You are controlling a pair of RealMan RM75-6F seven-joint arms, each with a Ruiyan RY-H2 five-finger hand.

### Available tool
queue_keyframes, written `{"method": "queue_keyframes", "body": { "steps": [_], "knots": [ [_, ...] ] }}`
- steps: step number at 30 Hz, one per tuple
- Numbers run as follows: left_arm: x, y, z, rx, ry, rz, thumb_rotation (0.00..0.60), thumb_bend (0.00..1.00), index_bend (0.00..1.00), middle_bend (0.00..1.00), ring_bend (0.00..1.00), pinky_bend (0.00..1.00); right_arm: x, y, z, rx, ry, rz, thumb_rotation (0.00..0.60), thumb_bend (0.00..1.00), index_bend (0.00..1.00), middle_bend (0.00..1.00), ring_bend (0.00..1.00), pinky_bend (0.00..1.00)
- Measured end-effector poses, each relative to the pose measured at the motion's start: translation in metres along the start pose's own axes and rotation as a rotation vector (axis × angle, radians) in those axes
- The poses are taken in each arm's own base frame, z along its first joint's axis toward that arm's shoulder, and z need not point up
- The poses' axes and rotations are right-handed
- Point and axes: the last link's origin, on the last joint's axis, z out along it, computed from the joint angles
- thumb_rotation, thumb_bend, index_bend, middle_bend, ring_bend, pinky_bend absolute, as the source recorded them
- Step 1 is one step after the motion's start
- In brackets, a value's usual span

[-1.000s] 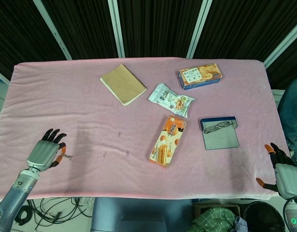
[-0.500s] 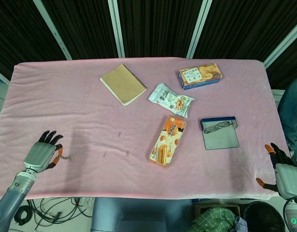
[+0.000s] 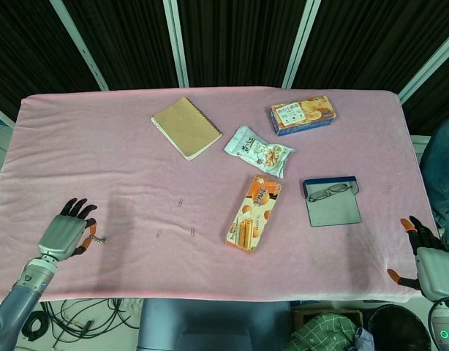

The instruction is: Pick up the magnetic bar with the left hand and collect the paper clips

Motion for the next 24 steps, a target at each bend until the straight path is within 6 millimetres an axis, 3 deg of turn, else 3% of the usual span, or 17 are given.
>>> {"method": "queue_keyframes", "body": {
  "steps": [9, 24],
  "knots": [
    [0.015, 0.01, 0.001, -0.043, 0.066, -0.022, 0.6, 0.43, 0.55, 0.15, 0.0, 0.0, 0.0, 0.0, 0.0, 0.001, -0.002, -0.001, 0.6, 0.08, 0.0, 0.0, 0.07, 0.18],
    [0.038, 0.059, 0.037, -0.176, 0.061, -0.023, 0.6, 0.43, 0.55, 0.15, 0.0, 0.0, 0.0, 0.0, 0.001, -0.003, -0.001, 0.0, 0.6, 0.08, 0.0, 0.0, 0.07, 0.18]
  ]
}}
